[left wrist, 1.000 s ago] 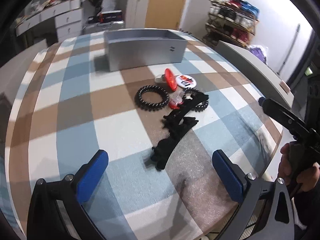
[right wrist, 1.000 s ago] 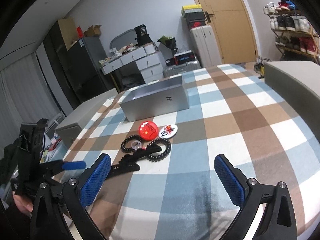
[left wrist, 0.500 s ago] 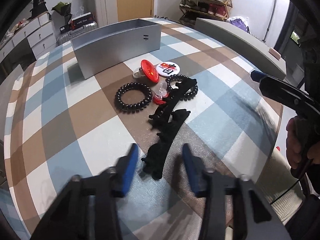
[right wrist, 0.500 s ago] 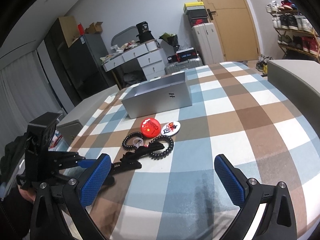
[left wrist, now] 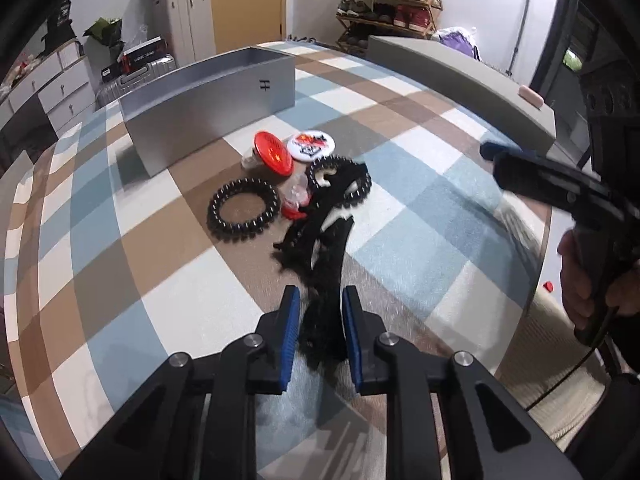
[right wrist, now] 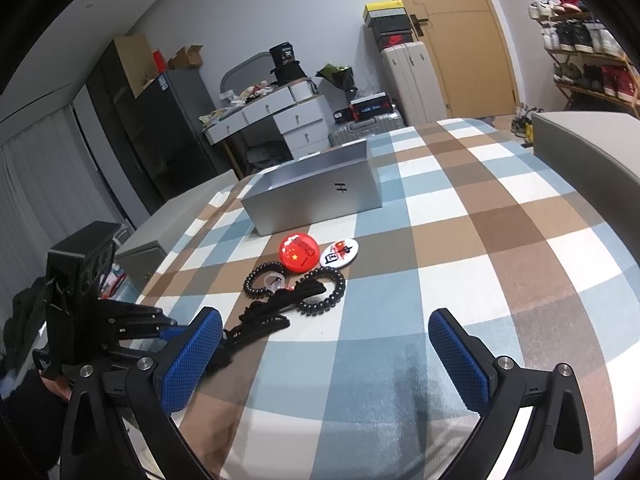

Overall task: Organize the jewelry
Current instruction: 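Grasp a long black hair clip with the left gripper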

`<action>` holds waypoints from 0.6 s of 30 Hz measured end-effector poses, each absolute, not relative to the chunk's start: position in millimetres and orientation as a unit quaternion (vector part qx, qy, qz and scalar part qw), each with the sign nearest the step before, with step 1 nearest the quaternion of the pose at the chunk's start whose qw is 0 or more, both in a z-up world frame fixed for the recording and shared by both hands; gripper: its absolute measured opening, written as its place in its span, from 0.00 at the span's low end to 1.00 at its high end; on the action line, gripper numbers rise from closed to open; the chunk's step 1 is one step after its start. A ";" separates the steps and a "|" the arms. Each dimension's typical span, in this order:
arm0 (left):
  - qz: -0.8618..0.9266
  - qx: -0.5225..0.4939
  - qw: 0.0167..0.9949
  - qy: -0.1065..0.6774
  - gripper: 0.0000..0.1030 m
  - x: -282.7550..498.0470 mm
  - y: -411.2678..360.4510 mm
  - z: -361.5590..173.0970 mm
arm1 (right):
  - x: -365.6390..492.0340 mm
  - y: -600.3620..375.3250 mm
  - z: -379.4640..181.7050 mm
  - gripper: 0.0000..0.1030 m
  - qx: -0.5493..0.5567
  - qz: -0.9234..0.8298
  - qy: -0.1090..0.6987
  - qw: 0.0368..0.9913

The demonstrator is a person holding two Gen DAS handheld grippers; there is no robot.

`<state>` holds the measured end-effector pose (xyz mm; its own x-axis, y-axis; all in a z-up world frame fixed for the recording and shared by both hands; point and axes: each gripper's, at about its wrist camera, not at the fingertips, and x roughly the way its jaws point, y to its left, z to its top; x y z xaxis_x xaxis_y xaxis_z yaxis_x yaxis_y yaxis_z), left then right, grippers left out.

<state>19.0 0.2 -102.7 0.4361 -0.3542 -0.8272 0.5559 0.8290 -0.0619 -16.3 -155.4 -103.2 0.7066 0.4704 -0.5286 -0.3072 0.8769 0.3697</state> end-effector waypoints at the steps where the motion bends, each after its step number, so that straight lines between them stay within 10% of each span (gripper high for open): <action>1: -0.274 0.099 0.838 0.461 0.16 22.3 1.4 -102.3 | -16.6 -155.9 -104.2 1.00 0.129 0.213 0.320 0.914; 18: -0.274 0.157 0.827 0.465 0.13 12.5 -21.5 -105.5 | -18.3 -165.3 -107.1 1.00 0.136 0.205 0.324 0.914</action>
